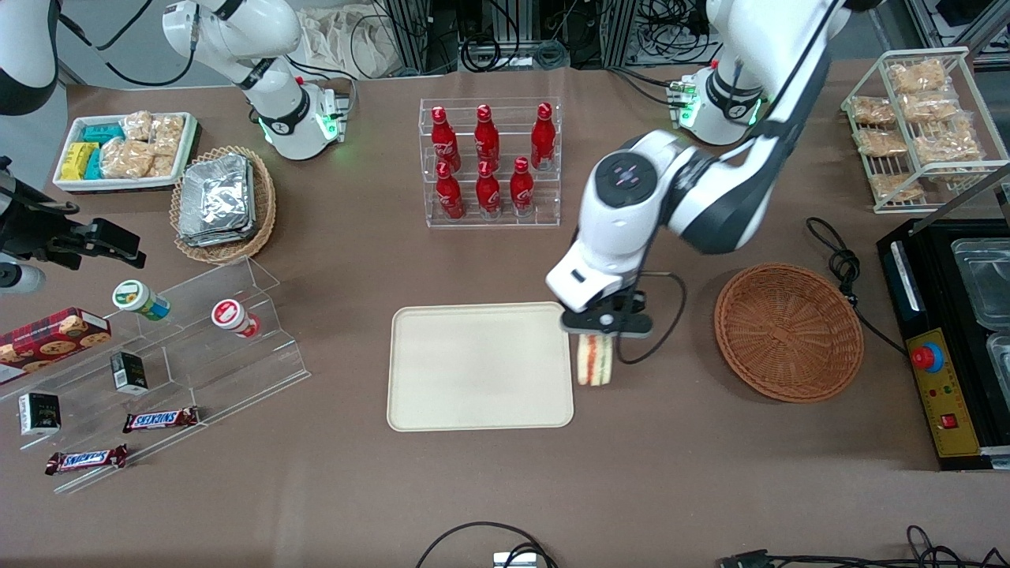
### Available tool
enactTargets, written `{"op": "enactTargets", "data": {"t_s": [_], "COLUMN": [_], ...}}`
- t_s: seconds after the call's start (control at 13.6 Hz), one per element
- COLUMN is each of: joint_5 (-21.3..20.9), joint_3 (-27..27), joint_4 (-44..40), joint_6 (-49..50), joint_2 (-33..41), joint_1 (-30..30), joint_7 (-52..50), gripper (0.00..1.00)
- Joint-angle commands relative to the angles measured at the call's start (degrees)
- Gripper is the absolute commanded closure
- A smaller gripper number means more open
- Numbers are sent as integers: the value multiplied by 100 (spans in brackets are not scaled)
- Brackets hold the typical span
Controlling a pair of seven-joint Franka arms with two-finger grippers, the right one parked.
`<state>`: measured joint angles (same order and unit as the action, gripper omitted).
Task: Place sandwich from basket to tray
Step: 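Carry the held sandwich with the left gripper over the cream tray, then lower the sandwich onto the tray and open the left gripper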
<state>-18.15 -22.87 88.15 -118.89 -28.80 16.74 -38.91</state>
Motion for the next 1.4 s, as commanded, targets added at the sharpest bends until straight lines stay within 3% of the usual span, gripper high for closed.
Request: {"op": "enactTargets", "data": {"t_s": [0.0,0.52,1.03,1.33], "joint_5": [-136,-83,-110,-127], "joint_3": [20,20,28,28], "joint_4": [-859,-1116,-1177,-1177], "joint_6": [156,-265,-380,-380], "joint_2": [-712,-1566,-1962,-2103], "joint_1": [224,435,646,655], "joint_7": [-143,-415,-609,-627], "gripper": [86,86,85,79]}}
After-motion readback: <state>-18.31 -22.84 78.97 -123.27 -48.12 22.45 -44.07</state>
